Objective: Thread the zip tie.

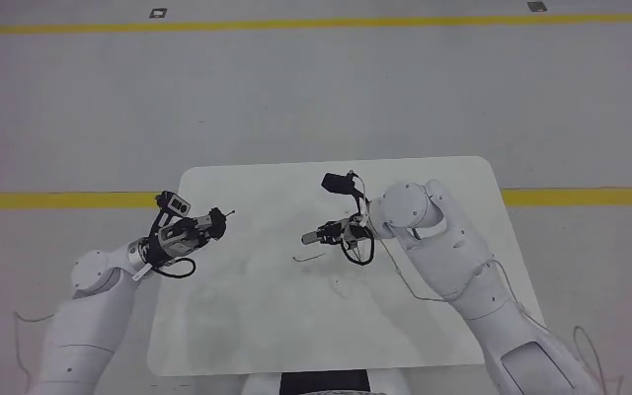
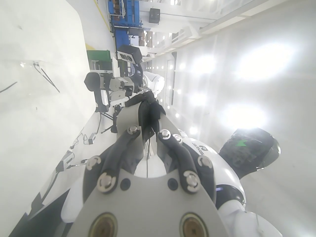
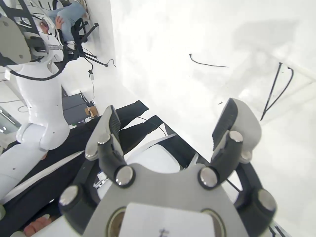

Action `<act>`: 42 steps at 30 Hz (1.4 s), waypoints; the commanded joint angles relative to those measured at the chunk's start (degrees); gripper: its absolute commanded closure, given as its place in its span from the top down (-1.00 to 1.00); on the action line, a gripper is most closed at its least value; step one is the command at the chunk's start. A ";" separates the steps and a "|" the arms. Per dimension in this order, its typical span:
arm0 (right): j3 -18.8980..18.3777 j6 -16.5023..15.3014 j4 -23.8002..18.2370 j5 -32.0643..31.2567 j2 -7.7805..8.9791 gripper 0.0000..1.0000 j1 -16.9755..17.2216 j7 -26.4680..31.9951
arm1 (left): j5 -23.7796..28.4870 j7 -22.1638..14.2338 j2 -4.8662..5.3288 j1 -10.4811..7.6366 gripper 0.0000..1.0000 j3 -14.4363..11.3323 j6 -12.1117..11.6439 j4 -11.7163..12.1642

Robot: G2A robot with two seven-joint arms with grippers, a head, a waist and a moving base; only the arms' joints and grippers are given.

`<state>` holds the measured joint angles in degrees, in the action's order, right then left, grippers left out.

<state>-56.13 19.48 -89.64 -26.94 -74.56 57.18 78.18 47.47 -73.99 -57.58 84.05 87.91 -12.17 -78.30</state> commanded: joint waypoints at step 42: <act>15.65 -1.65 13.18 -14.78 -1.96 1.00 -8.73 0.30 | 0.00 0.00 0.00 0.00 -1.00 0.00 0.00 0.00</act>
<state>-40.40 18.15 -76.29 -40.87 -76.66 48.48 78.15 47.47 -73.99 -57.58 84.05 87.91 -12.17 -78.30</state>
